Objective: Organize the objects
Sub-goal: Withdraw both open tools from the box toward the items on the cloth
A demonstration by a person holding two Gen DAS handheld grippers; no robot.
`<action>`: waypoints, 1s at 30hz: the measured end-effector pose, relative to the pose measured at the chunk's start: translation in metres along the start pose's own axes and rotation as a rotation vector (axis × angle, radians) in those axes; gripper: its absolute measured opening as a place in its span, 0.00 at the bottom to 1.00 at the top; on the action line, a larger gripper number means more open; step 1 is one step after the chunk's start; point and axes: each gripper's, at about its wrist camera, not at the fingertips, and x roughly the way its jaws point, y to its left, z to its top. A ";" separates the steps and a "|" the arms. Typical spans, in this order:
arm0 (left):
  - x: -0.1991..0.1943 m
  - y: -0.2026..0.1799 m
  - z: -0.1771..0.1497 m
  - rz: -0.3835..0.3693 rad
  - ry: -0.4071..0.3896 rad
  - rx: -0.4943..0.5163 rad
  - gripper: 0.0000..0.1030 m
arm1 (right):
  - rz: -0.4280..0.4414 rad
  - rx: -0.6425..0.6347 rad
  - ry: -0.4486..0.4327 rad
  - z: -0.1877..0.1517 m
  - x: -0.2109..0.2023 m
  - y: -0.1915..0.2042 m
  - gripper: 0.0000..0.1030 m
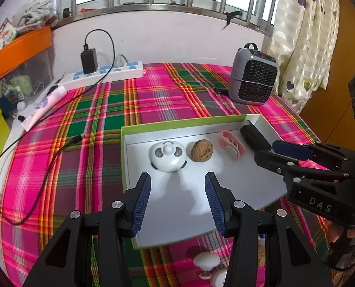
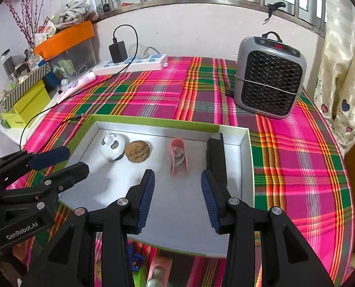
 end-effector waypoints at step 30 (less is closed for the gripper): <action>-0.043 -0.013 -0.073 -0.063 0.015 -0.007 0.44 | -0.017 0.013 -0.068 -0.071 -0.051 0.004 0.41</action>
